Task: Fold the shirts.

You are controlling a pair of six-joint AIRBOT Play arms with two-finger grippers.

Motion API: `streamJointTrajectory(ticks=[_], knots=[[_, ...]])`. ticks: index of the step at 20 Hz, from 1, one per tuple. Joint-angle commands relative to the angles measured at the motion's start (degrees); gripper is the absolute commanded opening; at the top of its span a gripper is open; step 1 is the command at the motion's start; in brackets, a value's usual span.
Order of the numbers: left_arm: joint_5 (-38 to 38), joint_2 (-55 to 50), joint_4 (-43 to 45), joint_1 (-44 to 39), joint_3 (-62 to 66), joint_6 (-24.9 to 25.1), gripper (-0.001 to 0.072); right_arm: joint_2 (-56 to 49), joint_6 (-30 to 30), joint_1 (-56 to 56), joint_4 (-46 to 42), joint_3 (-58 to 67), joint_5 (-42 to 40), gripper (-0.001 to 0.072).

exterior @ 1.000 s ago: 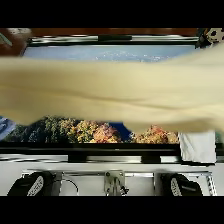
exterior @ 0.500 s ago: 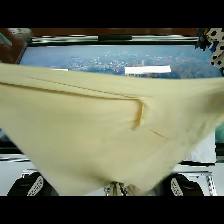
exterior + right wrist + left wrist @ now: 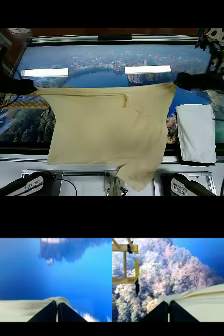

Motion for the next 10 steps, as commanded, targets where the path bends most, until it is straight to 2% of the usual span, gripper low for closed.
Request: streamJointTrajectory(ticks=[1,3,5,10], knots=[[4.6,-15.5,-5.5,-0.8,6.9,0.1,0.0034,-11.3,-3.6,5.5,3.2,2.4,-20.0,0.0064],[6.1,-21.3,-5.8,-2.1,11.3,0.1,0.0035,-14.9,-1.5,6.2,3.1,2.4,-26.9,0.0064],[10.9,-24.7,-5.8,-2.8,13.3,0.1,0.0035,-17.4,-0.8,5.9,3.1,2.4,-30.6,0.0064],[22.3,-26.9,-6.7,-2.8,14.8,-1.4,0.0035,-18.8,-0.3,5.5,4.4,2.6,-38.6,0.0064]])
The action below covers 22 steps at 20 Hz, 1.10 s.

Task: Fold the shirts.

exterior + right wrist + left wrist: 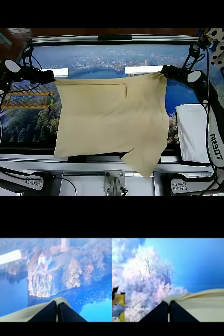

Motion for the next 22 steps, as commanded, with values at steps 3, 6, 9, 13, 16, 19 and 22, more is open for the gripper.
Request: streamJointTrajectory(ticks=[3,6,9,13,16,19,22], knots=[[5.6,-4.8,-4.7,-0.2,1.4,-0.7,0.0035,-3.0,0.6,1.0,1.0,0.1,-2.6,0.0064],[1.0,-7.0,-5.7,-0.4,1.3,-0.7,0.0035,-5.0,1.5,1.3,1.0,0.1,2.5,0.0064],[-3.7,-6.5,-5.7,0.3,1.4,0.6,0.0035,-4.0,1.7,1.0,0.2,0.2,6.7,0.0064],[-20.1,-5.1,-5.3,2.5,1.4,5.7,0.0035,1.4,3.7,-1.4,-6.9,0.1,23.6,0.0064],[-32.3,-5.9,-3.6,3.2,1.3,5.1,0.0035,1.8,9.8,-2.4,-12.7,0.1,38.2,0.0064],[-34.8,-7.0,0.8,3.2,1.2,1.2,0.0035,-0.1,14.2,-2.3,-18.9,0.1,45.0,0.0064],[-34.8,-8.4,2.7,3.1,1.2,-3.1,0.0035,-2.0,17.3,-2.3,-18.5,0.1,45.2,0.0064]])
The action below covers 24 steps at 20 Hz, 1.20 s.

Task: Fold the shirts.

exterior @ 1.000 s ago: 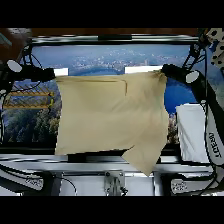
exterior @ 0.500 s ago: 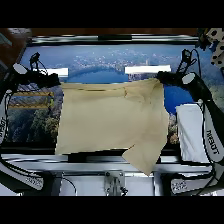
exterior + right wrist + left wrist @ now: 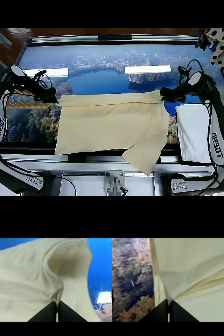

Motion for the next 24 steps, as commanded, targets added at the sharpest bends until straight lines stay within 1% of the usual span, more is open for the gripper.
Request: streamJointTrajectory(ticks=[1,4,8,9,10,14,17,21,24], knots=[[-3.8,-1.9,1.4,-0.2,0.0,-4.2,0.0035,-2.2,4.7,-0.1,-1.8,0.0,4.7,0.0064],[-5.6,-4.0,0.4,-1.4,0.0,-4.2,0.0035,-3.4,4.8,-0.2,-1.9,0.0,4.9,0.0064],[-5.8,-4.2,0.4,-2.3,0.0,-4.2,0.0035,-3.4,4.8,-0.2,-2.3,0.0,4.8,0.0064],[-6.2,-4.2,0.4,-2.3,0.1,-4.2,0.0035,-3.4,4.8,-0.2,-2.1,0.0,4.8,0.0065],[-6.6,-3.9,0.1,-2.3,0.2,-4.1,0.0036,-3.2,4.8,-0.2,-1.9,0.1,4.8,0.0091],[-6.6,-1.2,-1.5,-2.6,0.2,-3.9,0.0035,-1.6,4.7,-0.2,-1.6,0.1,3.8,0.0086],[-5.6,0.5,-1.5,-2.6,0.2,-3.9,0.0034,-1.4,4.7,-0.2,-1.0,0.1,4.2,0.0078],[-1.9,2.6,-1.5,-2.6,0.2,-3.9,0.0034,-1.4,4.6,-0.2,0.4,0.1,4.2,0.0078],[-1.7,3.0,-1.3,-2.5,0.2,-4.0,0.0034,-1.4,4.6,-0.2,1.1,0.1,4.3,0.0078]])
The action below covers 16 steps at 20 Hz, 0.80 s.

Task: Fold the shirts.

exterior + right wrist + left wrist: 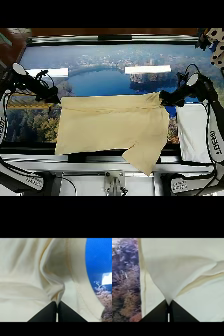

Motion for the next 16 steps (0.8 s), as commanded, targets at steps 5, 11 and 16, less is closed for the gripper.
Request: streamJointTrajectory(ticks=[5,11,16], knots=[[1.4,0.7,3.6,-0.1,0.0,-0.8,0.0034,0.0,0.0,0.0,0.9,0.1,0.8,0.0078],[-1.7,-0.2,8.7,-0.3,-0.2,-2.8,0.0034,-0.5,1.4,0.0,-1.1,0.0,3.3,0.0065],[-0.4,-1.7,8.7,-1.7,-0.2,-3.8,0.0034,-1.0,1.5,0.0,-2.3,-0.1,3.8,0.0065]])
